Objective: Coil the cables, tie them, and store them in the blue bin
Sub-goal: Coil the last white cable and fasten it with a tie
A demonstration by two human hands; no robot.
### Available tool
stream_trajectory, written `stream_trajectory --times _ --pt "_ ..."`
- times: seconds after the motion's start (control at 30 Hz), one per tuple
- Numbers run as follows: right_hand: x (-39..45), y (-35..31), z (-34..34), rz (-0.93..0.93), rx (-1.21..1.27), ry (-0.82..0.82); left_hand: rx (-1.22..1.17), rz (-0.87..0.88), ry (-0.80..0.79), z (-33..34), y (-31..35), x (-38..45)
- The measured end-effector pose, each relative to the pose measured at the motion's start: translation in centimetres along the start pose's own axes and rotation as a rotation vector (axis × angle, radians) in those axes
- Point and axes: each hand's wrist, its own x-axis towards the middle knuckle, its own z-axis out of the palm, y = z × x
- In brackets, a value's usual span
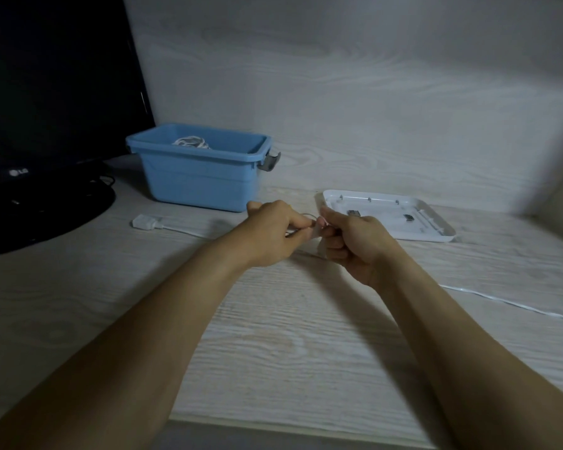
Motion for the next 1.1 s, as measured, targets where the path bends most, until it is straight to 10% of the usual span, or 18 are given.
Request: stream_trajectory --times 0.5,1.1 --pt "0.0 0.5 0.2 -0.1 -0.185 0.008 0.133 0.088 0.116 1.0 0.0 -0.4" --pt "1.9 1.6 -1.4 -0.884 -1.038 0.018 -0.607 -0.252 0.201 1.0 -0.7 -0.2"
